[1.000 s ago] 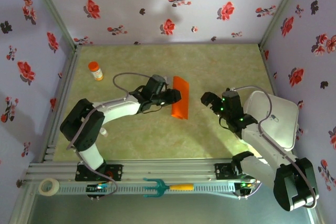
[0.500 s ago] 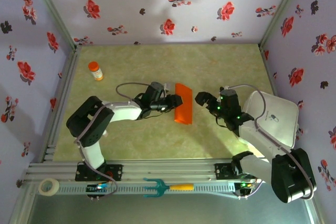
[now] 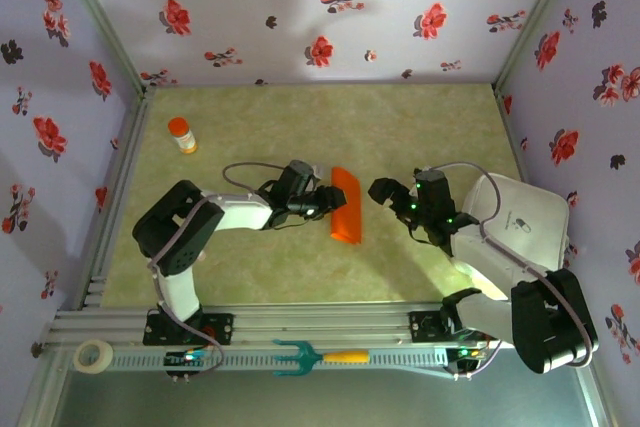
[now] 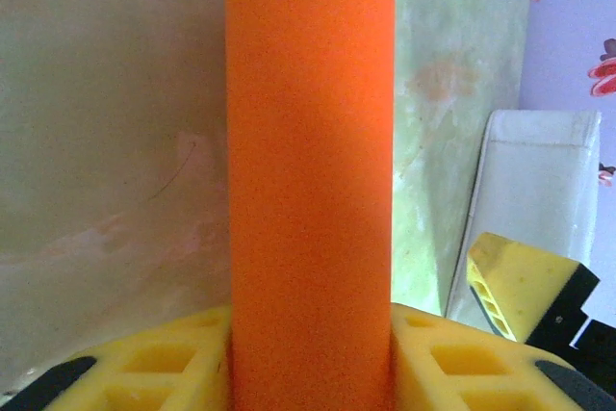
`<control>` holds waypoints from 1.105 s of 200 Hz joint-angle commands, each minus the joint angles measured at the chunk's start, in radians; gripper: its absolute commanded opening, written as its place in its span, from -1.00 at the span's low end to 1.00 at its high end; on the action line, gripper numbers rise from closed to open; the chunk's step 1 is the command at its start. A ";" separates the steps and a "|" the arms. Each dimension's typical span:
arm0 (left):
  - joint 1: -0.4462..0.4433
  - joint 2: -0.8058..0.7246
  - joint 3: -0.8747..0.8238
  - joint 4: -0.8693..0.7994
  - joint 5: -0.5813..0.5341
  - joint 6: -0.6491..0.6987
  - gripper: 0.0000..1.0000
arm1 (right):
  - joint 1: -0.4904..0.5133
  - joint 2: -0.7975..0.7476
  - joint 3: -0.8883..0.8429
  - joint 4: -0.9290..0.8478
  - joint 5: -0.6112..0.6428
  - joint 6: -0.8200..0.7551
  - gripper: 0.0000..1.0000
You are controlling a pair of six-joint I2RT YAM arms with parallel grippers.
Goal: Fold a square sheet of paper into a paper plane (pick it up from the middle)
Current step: First fold the square sheet of paper in half at the center of the table.
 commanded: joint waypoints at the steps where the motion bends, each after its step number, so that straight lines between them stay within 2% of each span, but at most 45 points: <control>1: 0.003 0.021 0.004 -0.054 -0.015 0.019 -0.20 | -0.006 0.005 0.023 0.027 -0.014 0.011 0.99; 81: -0.002 0.036 0.040 -0.162 -0.046 0.067 -0.08 | -0.006 0.010 0.019 0.026 -0.010 0.011 0.99; 118: -0.012 0.028 0.088 -0.281 -0.088 0.129 0.07 | -0.006 0.020 0.024 0.025 -0.016 0.011 0.99; 161: -0.020 -0.008 0.132 -0.430 -0.190 0.201 0.20 | -0.006 0.040 0.027 0.027 -0.027 0.012 0.99; 221: -0.020 -0.021 0.155 -0.500 -0.237 0.254 0.08 | -0.006 0.096 0.041 0.048 -0.068 0.022 0.98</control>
